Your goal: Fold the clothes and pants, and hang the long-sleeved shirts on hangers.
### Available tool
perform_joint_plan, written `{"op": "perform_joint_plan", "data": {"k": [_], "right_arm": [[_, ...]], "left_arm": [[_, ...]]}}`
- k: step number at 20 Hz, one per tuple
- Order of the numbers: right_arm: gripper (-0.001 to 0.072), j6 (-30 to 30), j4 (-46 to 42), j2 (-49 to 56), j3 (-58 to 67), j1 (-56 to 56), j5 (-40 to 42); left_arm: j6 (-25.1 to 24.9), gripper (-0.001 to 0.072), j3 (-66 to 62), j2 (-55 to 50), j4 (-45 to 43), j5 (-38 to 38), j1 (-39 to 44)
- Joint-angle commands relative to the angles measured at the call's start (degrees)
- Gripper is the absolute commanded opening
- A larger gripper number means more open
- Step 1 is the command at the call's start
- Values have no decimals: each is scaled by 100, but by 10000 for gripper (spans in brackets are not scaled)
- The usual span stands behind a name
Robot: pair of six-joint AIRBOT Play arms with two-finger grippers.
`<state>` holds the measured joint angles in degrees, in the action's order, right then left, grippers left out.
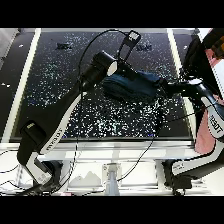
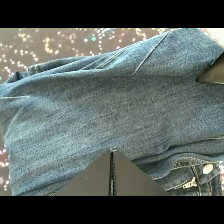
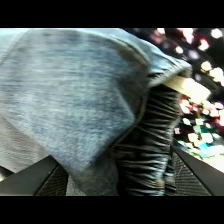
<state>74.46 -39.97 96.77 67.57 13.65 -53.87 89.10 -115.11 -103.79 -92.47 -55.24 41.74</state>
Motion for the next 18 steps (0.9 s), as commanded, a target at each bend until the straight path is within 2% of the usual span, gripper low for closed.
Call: {"op": "perform_joint_plan", "data": {"k": [1, 4, 11, 16, 17, 18], "right_arm": [[686, 229, -1060, 160, 136, -17, -372], [685, 354, -1134, 181, 136, -26, -291], [679, 173, 907, 872, 138, -372, -184], [677, -308, 1482, 955, 227, -994, 181], [666, -365, 1471, 955, 306, -1123, 365], [578, -365, 1467, 955, 404, -1244, 553]], "left_arm": [[-4, 36, 0, 2, -15, -42, -4], [-4, 36, 0, 2, -15, -31, -4], [-4, 36, 0, 4, -15, -28, -4], [-4, 36, 0, 4, -13, 35, -4], [-4, 36, 0, 4, -13, 33, -4], [-4, 36, 0, 7, -15, 33, -4]]}}
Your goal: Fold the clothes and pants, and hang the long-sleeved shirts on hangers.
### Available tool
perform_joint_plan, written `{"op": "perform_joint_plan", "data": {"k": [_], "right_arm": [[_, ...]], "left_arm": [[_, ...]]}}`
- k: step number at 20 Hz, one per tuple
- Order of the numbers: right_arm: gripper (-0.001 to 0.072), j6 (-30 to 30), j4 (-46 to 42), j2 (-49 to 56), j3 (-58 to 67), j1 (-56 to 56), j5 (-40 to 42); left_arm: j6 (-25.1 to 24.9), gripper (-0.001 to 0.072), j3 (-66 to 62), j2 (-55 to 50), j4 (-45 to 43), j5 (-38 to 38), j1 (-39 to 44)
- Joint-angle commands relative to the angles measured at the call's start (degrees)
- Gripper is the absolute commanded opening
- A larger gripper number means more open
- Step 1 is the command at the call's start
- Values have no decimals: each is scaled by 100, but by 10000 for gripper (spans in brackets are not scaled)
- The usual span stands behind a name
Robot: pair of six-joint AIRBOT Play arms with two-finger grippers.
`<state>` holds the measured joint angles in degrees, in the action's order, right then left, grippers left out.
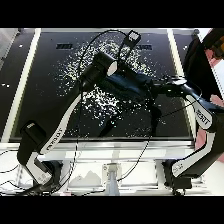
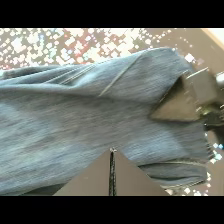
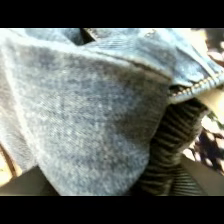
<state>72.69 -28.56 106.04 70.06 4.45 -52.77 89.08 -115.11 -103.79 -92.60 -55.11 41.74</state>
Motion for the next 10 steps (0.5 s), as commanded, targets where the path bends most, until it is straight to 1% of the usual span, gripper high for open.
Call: {"op": "perform_joint_plan", "data": {"k": [1, 2, 3, 4, 6, 9, 10], "right_arm": [[399, -188, 326, 28, 275, -455, 623], [172, -188, 326, 28, 407, -575, 780], [68, -190, 319, 28, 542, -669, 907], [59, -223, 313, 26, 697, -743, 1025], [55, -651, 278, 9, 1056, -776, 1001], [54, -667, -240, -284, 1488, -708, 1034], [54, -522, -507, -452, 1591, -649, 1062]], "left_arm": [[-2, 36, -2, 13, -28, 20, -7], [-2, 36, -2, 24, -114, 20, -4], [-2, 36, -2, 46, -243, 17, -4], [-2, 36, -2, 72, -380, 15, -7], [-2, 36, -2, 179, -658, 13, -7], [-2, 36, -2, 481, -800, -2, -7], [0, 36, 0, 610, -841, -31, -11]]}}
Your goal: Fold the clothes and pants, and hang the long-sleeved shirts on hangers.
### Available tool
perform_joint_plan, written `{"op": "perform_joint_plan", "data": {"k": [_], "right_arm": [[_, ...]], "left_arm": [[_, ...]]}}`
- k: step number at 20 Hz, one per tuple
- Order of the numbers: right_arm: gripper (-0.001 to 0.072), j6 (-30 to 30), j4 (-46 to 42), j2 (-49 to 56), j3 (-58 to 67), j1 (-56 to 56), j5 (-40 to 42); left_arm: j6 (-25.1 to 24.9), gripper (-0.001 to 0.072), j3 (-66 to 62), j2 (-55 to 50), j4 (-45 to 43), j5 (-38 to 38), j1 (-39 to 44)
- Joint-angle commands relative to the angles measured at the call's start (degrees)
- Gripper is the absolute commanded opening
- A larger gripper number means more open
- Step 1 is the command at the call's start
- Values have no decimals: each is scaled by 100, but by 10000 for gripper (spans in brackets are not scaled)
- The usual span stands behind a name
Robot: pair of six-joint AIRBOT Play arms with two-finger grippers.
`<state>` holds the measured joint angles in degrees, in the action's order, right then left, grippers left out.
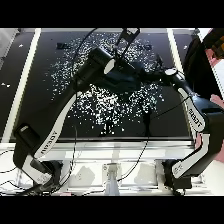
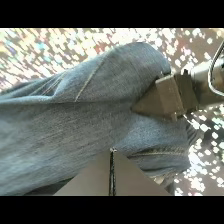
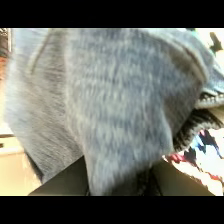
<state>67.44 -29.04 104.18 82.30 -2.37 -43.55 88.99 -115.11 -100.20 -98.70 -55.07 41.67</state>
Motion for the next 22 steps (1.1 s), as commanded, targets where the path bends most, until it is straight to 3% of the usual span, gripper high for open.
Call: {"op": "perform_joint_plan", "data": {"k": [1, 11, 13, 17, 22], "right_arm": [[54, 260, -734, -444, 455, 111, 151], [53, 2671, -4181, -2780, 551, 2122, -691], [53, 3150, -4572, -3139, 549, 2876, -1008], [53, 3259, -4859, -3438, 549, 4343, -1790], [53, 4203, -5521, -3578, 538, 5464, -3165]], "left_arm": [[7, 36, -2, 374, -275, -103, -17], [9, 36, 0, 2444, -686, -1104, -723], [9, 36, 0, 2885, -743, -1274, -1040], [9, 36, 0, 3659, -741, -1423, -1832], [11, 36, 0, 4028, -737, -1478, -2520]]}}
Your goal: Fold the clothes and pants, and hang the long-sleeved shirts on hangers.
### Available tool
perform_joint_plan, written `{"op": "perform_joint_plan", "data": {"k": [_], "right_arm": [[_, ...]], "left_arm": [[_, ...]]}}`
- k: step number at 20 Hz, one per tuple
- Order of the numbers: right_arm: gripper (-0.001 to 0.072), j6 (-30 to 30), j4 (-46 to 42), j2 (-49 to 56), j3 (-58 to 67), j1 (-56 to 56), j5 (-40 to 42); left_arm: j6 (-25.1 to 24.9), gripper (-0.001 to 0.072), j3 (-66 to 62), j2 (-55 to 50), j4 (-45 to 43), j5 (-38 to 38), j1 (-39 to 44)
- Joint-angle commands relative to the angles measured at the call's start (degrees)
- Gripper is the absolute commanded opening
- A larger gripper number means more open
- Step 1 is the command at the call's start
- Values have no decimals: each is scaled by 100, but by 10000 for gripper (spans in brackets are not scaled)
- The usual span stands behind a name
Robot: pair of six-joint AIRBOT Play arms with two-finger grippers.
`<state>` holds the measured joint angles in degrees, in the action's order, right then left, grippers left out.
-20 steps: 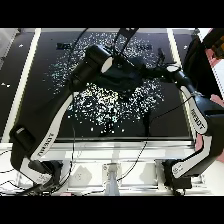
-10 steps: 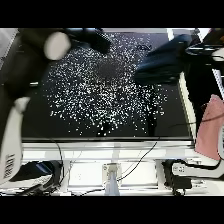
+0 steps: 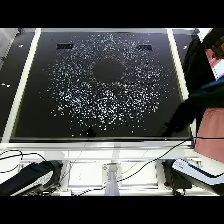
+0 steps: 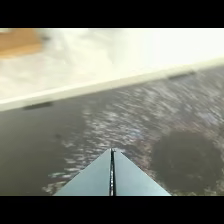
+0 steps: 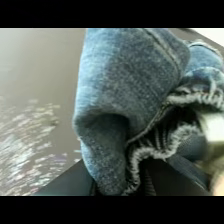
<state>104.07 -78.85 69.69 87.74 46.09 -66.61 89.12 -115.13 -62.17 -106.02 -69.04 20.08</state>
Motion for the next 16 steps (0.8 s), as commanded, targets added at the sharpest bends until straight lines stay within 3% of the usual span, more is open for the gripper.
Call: {"op": "perform_joint_plan", "data": {"k": [1, 3, 5, 8, 10, 11, 13, 14, 16], "right_arm": [[53, 682, -973, -192, -17, 708, -1139], [53, 802, -2072, -330, -74, 872, -1593], [53, 549, -2791, -459, -271, 1182, -1923], [54, -186, -2903, -501, -785, 1904, -2474], [56, -315, -2734, -501, -1283, 2343, -2614], [119, -315, -2481, -501, -1495, 2503, -2643], [435, -393, -2061, -498, -1764, 2566, -2507], [530, -529, -1814, -498, -1801, 2564, -2422], [555, -636, -1244, -505, -1770, 2564, -2216]], "left_arm": [[-2, 36, 4, 225, -7, -149, -382], [-2, 36, 26, 221, 0, -262, -378], [-4, 36, 28, 219, -7, -284, -378], [-2, 36, 28, 219, -4, -284, -378], [-2, 36, 28, 219, -2, -284, -378], [-2, 36, 28, 219, -2, -284, -378], [-2, 36, 28, 219, -2, -284, -378], [-2, 36, 28, 219, -4, -284, -378], [-2, 36, 28, 219, -2, -284, -378]]}}
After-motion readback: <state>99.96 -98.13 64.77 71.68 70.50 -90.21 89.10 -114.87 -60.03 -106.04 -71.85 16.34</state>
